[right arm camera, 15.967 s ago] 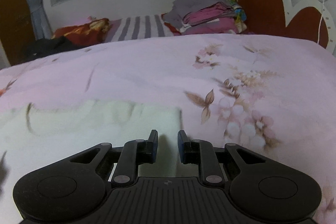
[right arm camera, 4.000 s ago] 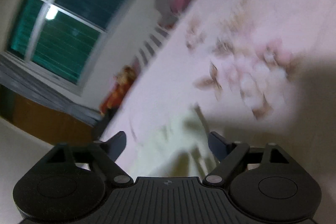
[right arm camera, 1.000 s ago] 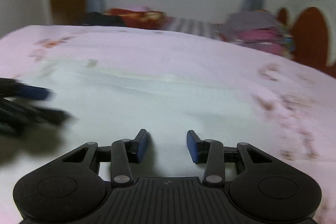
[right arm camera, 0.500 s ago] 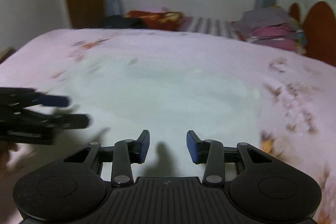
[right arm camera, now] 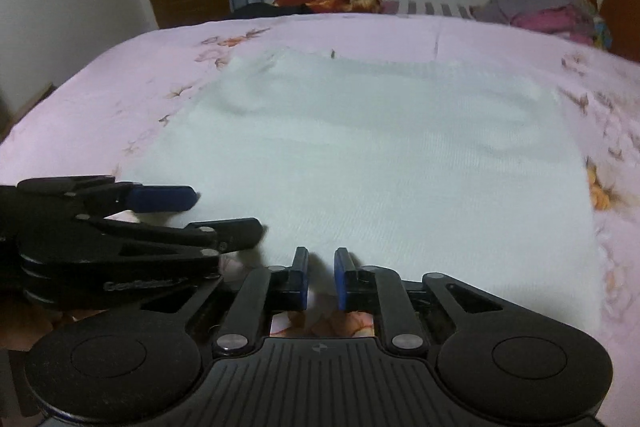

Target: Fold small clothes

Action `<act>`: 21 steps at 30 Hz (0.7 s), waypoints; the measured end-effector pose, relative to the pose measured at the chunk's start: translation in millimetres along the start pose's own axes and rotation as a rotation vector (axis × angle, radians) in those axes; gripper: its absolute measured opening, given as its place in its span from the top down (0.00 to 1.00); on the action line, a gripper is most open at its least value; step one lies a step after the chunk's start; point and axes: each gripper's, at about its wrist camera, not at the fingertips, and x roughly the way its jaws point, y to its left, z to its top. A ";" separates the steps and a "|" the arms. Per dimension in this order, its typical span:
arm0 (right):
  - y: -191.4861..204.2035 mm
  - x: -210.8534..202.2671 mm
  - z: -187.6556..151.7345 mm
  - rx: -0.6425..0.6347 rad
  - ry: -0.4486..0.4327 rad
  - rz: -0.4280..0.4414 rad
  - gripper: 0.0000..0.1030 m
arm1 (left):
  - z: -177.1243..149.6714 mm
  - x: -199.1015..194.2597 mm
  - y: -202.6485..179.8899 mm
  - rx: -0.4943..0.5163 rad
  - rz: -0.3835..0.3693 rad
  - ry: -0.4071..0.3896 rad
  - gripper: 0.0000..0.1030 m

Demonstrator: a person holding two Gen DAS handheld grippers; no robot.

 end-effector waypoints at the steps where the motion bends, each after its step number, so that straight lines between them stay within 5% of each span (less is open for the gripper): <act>1: -2.5 -0.4 -0.8 -0.007 0.001 -0.010 0.86 | -1.5 -2.9 3.1 -0.007 0.009 -0.002 0.35; 7: -64.2 -31.8 -11.4 0.073 -0.003 -0.240 0.86 | -12.6 -18.8 41.1 -0.060 0.043 -0.011 0.36; 10: -97.7 -41.7 -17.3 0.172 0.003 -0.212 0.86 | -13.4 -22.8 45.2 -0.070 0.046 -0.021 0.40; 13: -89.9 -50.1 -12.1 0.148 -0.030 -0.233 0.86 | -13.0 -31.1 44.2 -0.108 0.057 -0.070 0.41; 21: -93.9 -53.7 -18.7 0.166 -0.031 -0.228 0.85 | -17.0 -28.3 52.3 -0.119 0.086 -0.020 0.45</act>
